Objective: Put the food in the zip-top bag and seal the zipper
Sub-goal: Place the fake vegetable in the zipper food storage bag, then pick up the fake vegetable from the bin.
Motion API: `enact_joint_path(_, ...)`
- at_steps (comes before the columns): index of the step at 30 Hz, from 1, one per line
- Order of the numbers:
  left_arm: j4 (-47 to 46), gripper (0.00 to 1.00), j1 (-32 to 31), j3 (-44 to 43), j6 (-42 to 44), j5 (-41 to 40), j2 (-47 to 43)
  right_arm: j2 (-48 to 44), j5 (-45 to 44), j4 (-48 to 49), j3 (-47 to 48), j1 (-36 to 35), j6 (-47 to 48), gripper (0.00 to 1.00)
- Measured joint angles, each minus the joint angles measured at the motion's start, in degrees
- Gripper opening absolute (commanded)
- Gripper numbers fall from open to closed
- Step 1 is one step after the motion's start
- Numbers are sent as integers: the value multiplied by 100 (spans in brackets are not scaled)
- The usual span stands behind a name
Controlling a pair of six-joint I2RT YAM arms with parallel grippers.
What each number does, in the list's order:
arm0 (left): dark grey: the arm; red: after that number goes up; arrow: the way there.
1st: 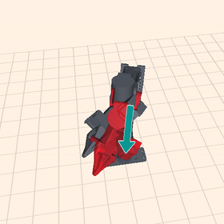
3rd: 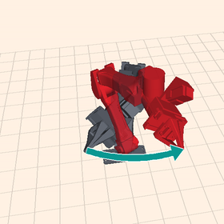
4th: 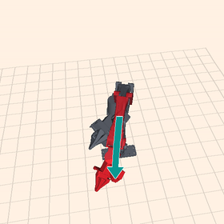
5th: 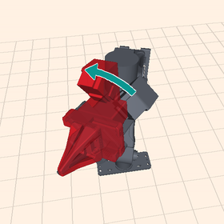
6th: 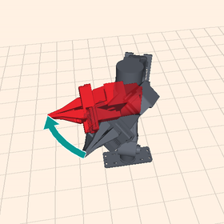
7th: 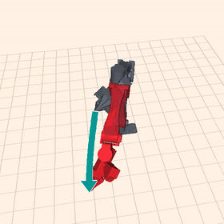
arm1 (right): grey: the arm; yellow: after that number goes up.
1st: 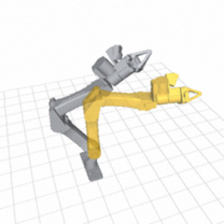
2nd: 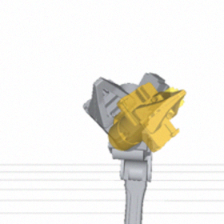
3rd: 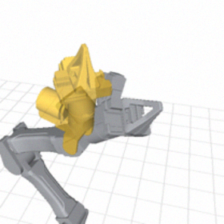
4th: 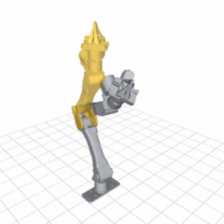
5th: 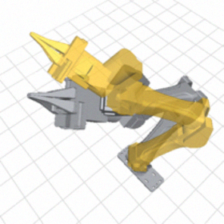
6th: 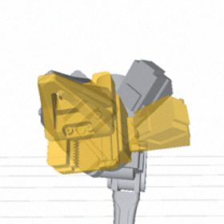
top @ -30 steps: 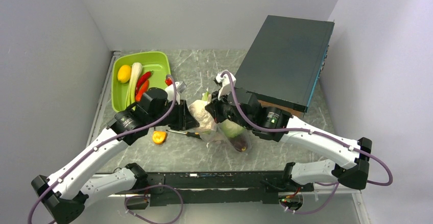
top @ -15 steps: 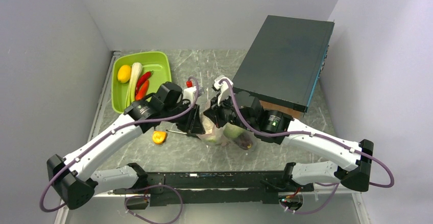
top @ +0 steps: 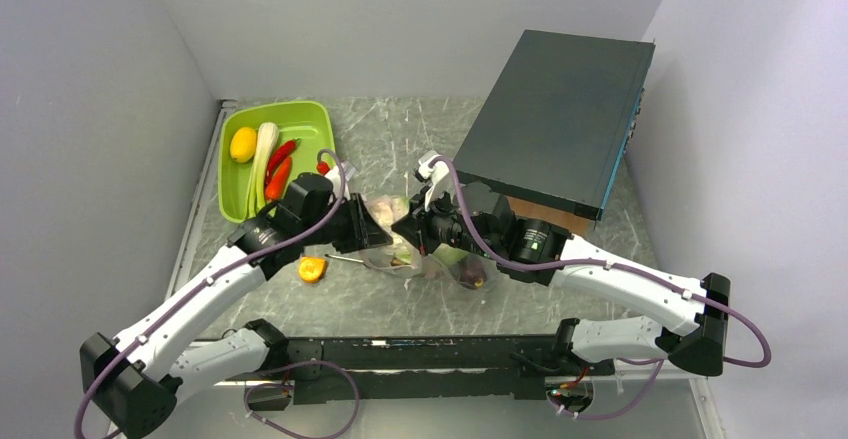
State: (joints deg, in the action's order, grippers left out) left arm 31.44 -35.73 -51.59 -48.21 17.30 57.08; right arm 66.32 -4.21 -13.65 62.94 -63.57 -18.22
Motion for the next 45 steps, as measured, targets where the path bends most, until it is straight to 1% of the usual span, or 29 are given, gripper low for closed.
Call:
enact_joint_path(1,-90,1,-9,116,-168,-4,-109,0,4,0,-2,0,-28,0)
enact_joint_path(2,-162,5,-22,149,-302,13,-151,-2,9,0,-2,0,-44,0)
enact_joint_path(4,-317,16,-33,109,-413,83,-116,-2,4,4,-2,0,-66,0)
enact_joint_path(5,-378,25,-42,66,-437,131,-63,-2,2,4,-2,0,-72,0)
enact_joint_path(7,-448,48,-68,9,-461,199,13,-2,-11,13,-2,4,-81,0)
enact_joint_path(8,-509,56,-105,2,-466,212,46,-2,-22,15,-2,4,-81,0)
enact_joint_path(10,-555,64,-192,2,-476,229,55,-2,-26,13,-2,4,-83,0)
enact_joint_path(14,-634,69,-251,2,-433,225,24,-24,-35,7,-2,4,-81,0)
enact_joint_path(16,-647,73,-251,-2,-365,201,-4,-48,-44,0,-2,4,-81,0)
enact_joint_path(22,-358,78,-254,-170,-103,13,-190,-105,-101,-7,-2,0,-74,0)
enact_joint_path(33,439,78,-262,-730,302,-595,-1104,-243,-297,-50,-2,2,-37,0)
enact_joint_path(37,789,80,-262,-881,404,-990,-1464,-275,-568,-181,17,7,-177,0)
enact_joint_path(42,1158,81,-262,-957,439,-1526,-1856,-133,-1029,-772,553,131,-597,0)
enact_joint_path(45,1375,82,-262,-1019,474,-1829,-2024,-151,-1244,-918,758,201,-684,0)
